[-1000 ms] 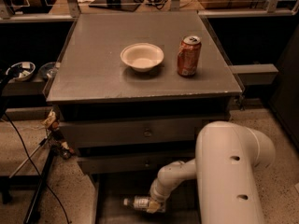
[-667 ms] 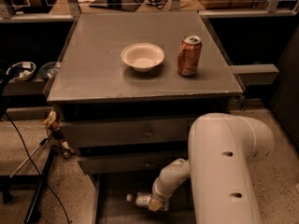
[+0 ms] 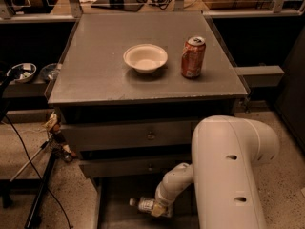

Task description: Pick blue plastic bottle from bottom drawer and place on counter

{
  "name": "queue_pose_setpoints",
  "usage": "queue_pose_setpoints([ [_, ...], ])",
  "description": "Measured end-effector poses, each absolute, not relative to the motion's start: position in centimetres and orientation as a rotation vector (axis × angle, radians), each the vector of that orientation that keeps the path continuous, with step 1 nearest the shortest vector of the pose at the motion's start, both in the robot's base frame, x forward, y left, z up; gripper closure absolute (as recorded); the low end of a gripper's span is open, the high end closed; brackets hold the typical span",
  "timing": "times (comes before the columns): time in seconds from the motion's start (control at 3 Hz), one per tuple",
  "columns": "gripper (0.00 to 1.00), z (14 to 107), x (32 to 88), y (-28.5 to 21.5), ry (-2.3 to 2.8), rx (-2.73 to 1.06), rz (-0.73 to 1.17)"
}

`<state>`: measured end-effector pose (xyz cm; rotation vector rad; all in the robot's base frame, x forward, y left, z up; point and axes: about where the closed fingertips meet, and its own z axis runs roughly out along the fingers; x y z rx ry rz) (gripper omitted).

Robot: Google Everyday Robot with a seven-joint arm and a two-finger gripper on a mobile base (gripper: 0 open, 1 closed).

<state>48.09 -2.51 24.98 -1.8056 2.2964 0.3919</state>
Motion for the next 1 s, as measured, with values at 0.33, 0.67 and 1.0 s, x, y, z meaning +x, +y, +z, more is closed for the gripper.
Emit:
queue_pose_setpoints([
  [0.33,1.00,26.2,48.4,-4.1,2.321,-1.758,0.363],
  [0.67,1.00,28.6,48.4,-6.8,2.348,-1.712,0.340],
  [1.0,1.00,28.6,48.4,-6.8,2.348,-1.712,0.340],
])
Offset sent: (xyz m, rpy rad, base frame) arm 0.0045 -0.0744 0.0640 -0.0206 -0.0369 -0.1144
